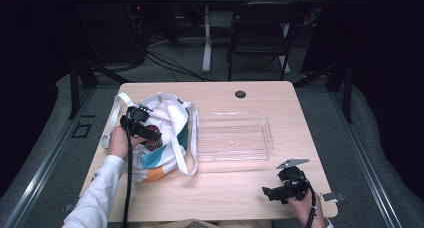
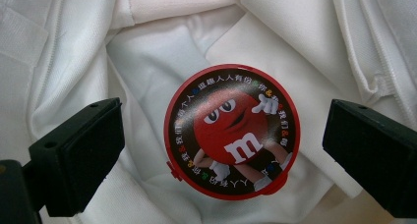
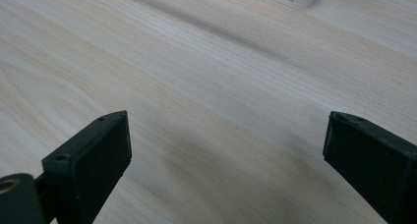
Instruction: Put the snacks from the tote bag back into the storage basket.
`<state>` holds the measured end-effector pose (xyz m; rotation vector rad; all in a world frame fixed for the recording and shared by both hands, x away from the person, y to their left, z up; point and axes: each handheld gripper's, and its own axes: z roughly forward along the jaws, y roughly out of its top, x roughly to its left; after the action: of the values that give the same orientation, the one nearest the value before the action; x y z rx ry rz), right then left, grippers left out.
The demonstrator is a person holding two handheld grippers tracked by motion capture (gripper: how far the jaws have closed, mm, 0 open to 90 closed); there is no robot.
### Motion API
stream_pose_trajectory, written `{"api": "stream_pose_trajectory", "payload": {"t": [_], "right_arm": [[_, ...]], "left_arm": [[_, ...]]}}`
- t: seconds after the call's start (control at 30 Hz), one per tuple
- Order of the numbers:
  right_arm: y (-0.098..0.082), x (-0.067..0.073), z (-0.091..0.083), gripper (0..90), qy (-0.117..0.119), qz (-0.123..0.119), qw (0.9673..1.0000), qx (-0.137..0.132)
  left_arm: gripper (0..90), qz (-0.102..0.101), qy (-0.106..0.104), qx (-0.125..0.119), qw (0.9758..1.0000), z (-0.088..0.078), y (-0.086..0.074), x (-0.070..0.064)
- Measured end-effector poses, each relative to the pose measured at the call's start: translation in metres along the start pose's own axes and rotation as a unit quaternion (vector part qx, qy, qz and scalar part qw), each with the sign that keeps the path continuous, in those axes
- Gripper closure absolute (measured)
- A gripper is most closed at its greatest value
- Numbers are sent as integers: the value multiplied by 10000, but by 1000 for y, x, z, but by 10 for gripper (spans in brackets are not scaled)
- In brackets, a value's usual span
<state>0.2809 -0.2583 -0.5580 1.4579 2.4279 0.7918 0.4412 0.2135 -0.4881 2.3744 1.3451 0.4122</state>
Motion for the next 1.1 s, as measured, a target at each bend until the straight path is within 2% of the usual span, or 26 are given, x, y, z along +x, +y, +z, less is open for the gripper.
{"api": "stream_pose_trajectory", "payload": {"t": [0.23,0.57,0.77,1.1], "right_arm": [[0,0,0,38,-1,-3,10000,9],[0,0,0,38,-18,-15,10000,-4],[0,0,0,38,1,-19,10000,10],[0,0,0,38,-9,14,10000,8]], "left_arm": [[54,88,18,178,9998,5,1,-1],[103,154,12,242,9996,7,1,-2],[131,106,33,231,9997,8,0,-1],[159,140,84,328,9993,14,3,-2]]}}
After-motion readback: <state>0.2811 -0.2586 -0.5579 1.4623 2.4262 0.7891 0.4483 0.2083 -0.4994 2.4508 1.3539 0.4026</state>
